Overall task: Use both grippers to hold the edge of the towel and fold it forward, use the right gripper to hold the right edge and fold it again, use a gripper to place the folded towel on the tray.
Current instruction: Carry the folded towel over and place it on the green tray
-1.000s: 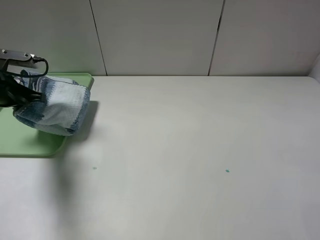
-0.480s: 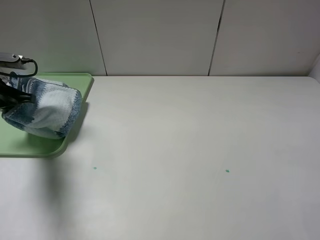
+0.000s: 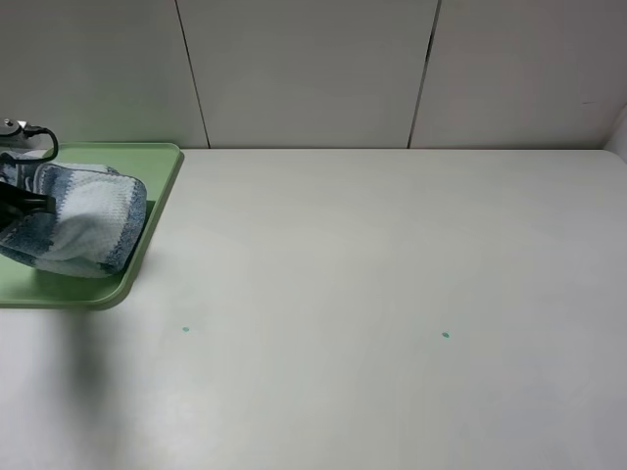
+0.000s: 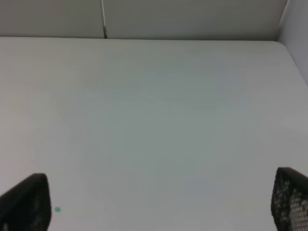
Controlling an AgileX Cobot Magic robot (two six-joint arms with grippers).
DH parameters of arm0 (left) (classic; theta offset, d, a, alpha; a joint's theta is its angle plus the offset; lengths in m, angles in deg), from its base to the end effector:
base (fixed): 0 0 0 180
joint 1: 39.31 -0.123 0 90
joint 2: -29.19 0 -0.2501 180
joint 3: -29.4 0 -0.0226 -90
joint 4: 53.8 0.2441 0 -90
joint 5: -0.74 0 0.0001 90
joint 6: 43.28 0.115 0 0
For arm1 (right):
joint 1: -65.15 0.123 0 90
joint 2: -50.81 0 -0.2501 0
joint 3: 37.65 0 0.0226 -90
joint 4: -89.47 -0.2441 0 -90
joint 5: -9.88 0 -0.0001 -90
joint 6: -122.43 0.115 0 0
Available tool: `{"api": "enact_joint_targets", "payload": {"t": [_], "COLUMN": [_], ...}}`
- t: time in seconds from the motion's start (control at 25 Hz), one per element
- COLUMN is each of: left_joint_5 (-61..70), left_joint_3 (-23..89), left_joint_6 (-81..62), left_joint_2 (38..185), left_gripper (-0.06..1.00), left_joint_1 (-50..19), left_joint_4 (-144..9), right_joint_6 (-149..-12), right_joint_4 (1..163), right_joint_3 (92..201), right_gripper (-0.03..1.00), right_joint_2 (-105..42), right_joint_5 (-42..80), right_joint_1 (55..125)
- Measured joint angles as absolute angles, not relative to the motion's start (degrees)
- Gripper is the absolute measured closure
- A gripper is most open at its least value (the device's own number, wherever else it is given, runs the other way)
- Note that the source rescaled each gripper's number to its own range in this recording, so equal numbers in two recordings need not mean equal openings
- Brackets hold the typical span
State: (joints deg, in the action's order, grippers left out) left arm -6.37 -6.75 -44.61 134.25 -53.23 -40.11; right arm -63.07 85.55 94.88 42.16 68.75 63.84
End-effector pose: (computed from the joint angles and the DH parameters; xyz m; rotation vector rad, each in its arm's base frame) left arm 0.3092 0.0732 0.1081 -0.0196 2.3515 0.1909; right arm 0.0470 0.0057 0.2670 -0.0753 2.0037 0.0053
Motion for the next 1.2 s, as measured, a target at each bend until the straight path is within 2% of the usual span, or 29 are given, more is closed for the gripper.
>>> {"api": "enact_joint_targets", "payload": {"t": [0.16,0.28,0.36,0.52,0.6,0.8,1.2], "left_joint_5": [-6.37,-6.38,-6.69,-7.88,-8.52,-8.82,-8.77], "left_joint_3": [-6.75,-6.75,-6.75,-6.75,-6.75,-6.75,-6.75], "left_joint_6": [-45.94,-46.05,-46.09,-45.24,-45.24,-45.17,-45.00], "left_joint_2": [134.25,134.25,134.25,134.25,134.25,134.25,134.25], "left_gripper": [0.88,0.78,0.63,0.13,0.02,-0.05,-0.05], "left_joint_1": [-53.23,-53.23,-53.23,-53.23,-53.23,-53.48,-53.55], "left_joint_4": [-40.11,-40.11,-39.39,-38.79,-38.79,-38.59,-37.49], "right_joint_6": [-63.07,-63.07,-63.07,-63.07,-63.07,-63.07,-63.07], "right_joint_4": [85.55,85.55,85.55,85.55,85.55,85.55,85.55], "right_joint_3": [94.88,94.88,94.88,94.88,94.88,94.88,94.88], "right_gripper": [-0.03,-0.03,-0.03,-0.03,-0.03,-0.03,-0.03], "right_joint_2": [42.16,42.16,42.16,42.16,42.16,42.16,42.16], "right_joint_5": [68.75,68.75,68.75,68.75,68.75,68.75,68.75], "right_joint_1": [63.84,63.84,63.84,63.84,63.84,63.84,63.84]}}
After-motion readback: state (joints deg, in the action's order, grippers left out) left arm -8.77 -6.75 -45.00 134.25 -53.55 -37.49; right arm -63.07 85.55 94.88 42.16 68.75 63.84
